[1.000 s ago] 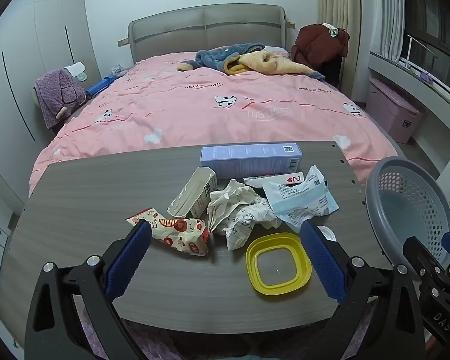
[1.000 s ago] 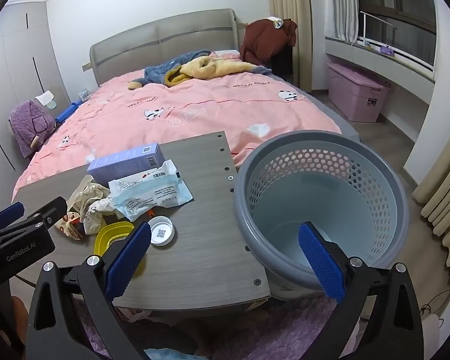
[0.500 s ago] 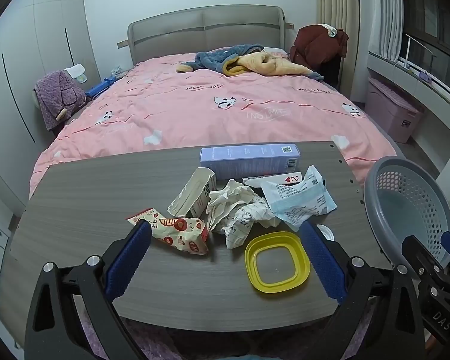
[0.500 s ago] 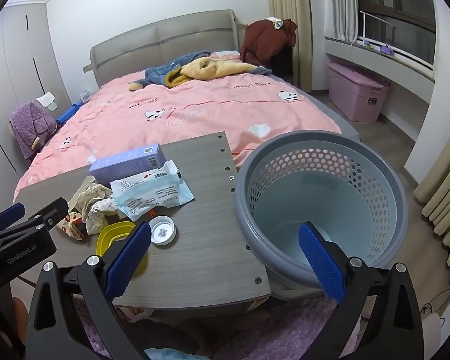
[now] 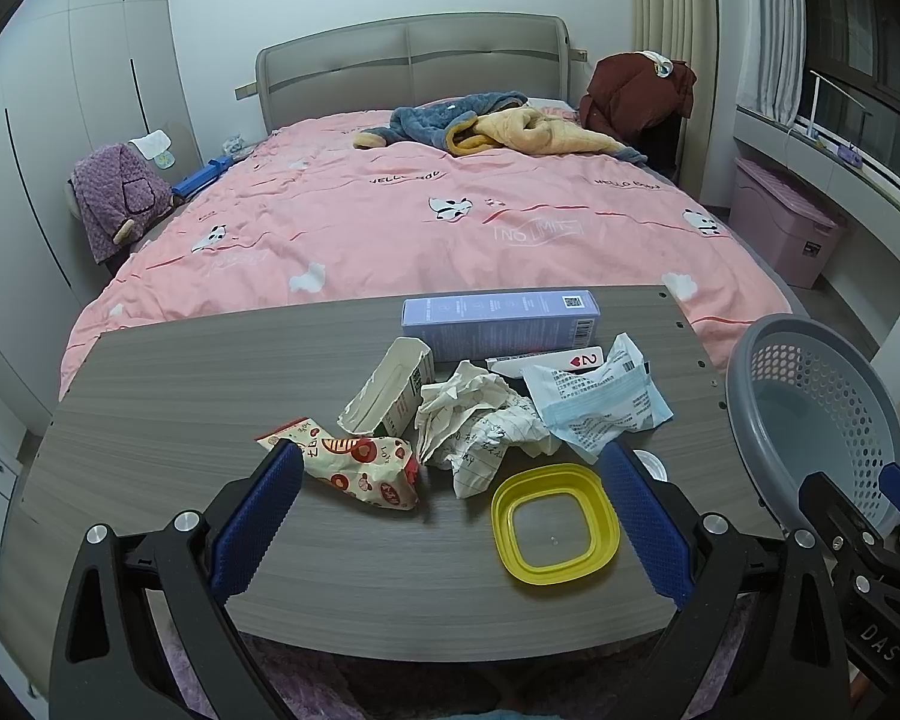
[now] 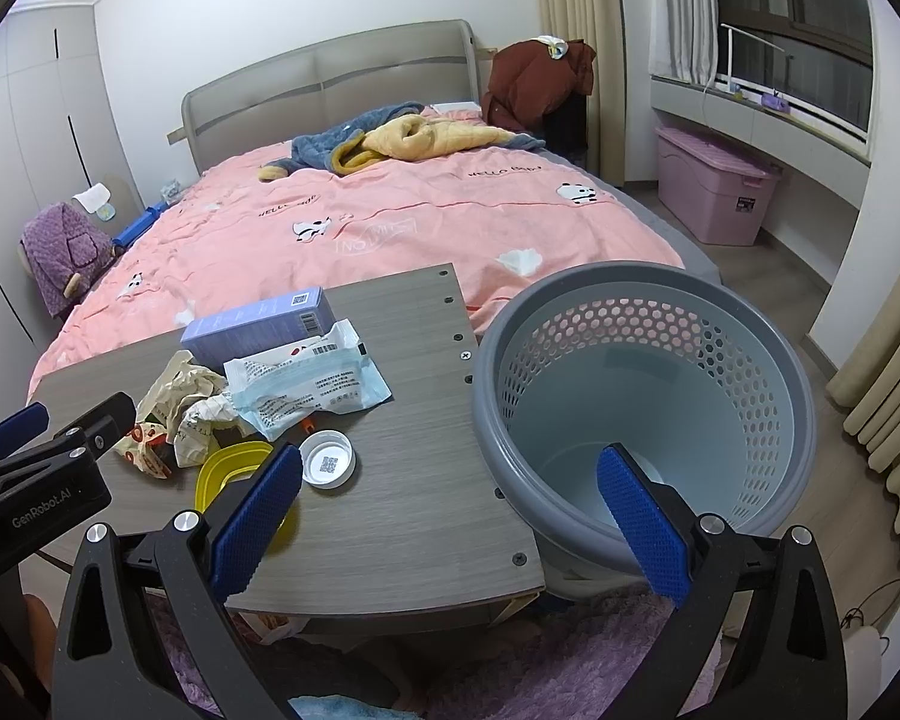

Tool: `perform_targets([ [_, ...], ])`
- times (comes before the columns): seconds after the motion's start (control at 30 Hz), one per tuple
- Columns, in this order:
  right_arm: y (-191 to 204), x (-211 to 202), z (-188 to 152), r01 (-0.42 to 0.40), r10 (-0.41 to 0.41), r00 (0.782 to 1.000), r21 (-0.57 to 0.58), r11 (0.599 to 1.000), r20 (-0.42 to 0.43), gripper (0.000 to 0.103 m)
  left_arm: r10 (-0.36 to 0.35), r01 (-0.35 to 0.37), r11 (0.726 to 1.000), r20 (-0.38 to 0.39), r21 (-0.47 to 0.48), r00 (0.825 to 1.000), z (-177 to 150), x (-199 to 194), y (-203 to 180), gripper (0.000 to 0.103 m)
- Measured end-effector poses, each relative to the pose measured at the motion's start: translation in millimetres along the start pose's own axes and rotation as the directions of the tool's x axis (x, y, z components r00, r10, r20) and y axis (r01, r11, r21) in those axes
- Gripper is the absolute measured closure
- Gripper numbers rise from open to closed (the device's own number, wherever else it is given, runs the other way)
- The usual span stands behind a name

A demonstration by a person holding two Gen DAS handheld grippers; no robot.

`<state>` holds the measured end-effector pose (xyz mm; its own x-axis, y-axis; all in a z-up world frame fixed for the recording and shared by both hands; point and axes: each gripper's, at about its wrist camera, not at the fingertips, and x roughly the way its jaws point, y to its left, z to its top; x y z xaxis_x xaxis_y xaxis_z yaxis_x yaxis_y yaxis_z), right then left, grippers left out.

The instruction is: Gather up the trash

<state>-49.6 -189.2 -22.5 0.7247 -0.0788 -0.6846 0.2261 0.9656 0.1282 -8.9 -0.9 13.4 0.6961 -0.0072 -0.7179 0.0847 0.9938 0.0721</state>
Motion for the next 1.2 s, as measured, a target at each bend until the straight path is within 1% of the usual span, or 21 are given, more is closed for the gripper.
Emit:
perform_targets([
  [0.37,2.1,-1.9,-2.4,0.0,0.0,1.0,-0.001,1.0,0.006,0.006,-0.001,0.001,1.0,0.007,-0.003,1.0,2.6,-6.8,3.1,0.008],
  [1.2,1.6,-1.6,-2.9,-0.001,0.001,1.0,0.0,1.0,0.004,0.006,0.002,-0.002,1.0,0.009,-0.002,1.0,1.1,-4.4,1.6,0.008],
])
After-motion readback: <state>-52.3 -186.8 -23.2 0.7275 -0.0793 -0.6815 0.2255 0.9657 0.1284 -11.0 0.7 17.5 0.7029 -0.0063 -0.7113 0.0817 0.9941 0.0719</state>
